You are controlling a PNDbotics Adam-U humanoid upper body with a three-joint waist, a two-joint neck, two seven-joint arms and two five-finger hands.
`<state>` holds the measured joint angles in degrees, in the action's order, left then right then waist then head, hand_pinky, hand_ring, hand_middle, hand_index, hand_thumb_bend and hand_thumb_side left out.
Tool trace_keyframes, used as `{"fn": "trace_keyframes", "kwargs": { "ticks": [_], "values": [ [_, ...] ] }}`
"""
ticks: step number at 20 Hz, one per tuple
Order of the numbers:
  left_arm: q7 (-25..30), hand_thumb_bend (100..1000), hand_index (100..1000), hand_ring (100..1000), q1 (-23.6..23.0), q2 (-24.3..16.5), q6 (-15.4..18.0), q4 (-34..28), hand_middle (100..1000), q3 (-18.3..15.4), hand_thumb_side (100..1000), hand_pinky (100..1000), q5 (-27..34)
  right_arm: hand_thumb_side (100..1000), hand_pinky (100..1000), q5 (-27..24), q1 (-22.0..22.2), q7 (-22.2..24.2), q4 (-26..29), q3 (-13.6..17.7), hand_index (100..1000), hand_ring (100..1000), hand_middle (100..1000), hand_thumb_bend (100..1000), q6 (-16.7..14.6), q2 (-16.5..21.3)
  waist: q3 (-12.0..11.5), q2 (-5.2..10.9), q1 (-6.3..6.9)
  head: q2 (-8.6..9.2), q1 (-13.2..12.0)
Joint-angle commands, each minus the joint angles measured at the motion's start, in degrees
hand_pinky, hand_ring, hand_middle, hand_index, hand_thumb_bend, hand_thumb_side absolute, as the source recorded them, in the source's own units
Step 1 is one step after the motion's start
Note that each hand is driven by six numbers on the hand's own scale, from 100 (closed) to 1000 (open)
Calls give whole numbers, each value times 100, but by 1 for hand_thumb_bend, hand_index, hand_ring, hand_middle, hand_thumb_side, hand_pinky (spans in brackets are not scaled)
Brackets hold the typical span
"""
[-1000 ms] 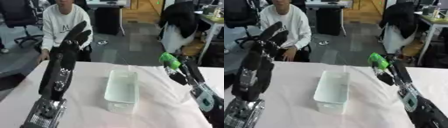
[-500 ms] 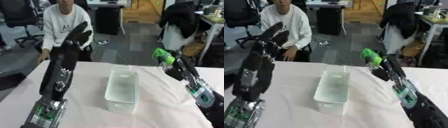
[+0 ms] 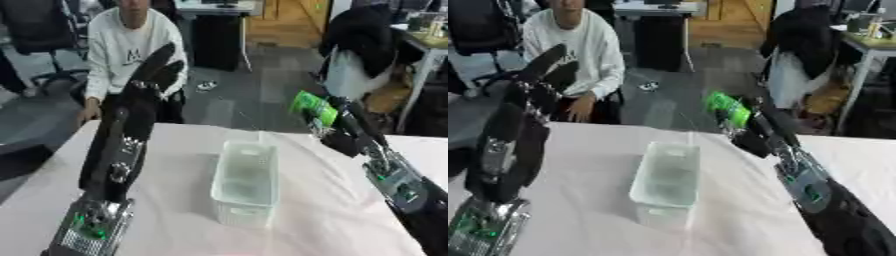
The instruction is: Pick up objects on the table and place them in the box.
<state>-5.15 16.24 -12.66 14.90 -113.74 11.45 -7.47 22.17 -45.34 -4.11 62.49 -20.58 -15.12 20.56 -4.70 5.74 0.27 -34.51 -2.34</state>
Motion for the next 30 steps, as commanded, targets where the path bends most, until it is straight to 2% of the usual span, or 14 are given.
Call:
{"fn": "trace_keyframes", "kwargs": {
  "ticks": [1, 11, 24, 30],
  "values": [
    [14, 365, 985, 938, 81, -88, 13, -85, 1000, 2, 981, 971, 16, 808, 100, -91, -94, 69, 244, -49, 316, 100, 100, 100, -21, 32, -9, 47, 3, 27, -40],
    [27, 366, 985, 938, 105, -71, 26, -85, 1000, 10, 979, 972, 29, 812, 100, -324, -97, 279, 489, -216, 319, 100, 100, 100, 6, -240, -44, 54, 0, 36, -38],
    [41, 367, 984, 939, 122, -54, 37, -85, 1000, 22, 978, 972, 37, 815, 100, -129, -158, 333, 305, -243, 321, 100, 100, 100, -190, -809, -72, 48, 4, 26, 0],
    [51, 370, 985, 939, 158, -33, 77, -85, 1000, 34, 974, 973, 45, 818, 100, 12, -228, 398, 150, -299, 322, 100, 100, 100, -305, -1190, -109, 38, 8, 45, 120]
  ]
}}
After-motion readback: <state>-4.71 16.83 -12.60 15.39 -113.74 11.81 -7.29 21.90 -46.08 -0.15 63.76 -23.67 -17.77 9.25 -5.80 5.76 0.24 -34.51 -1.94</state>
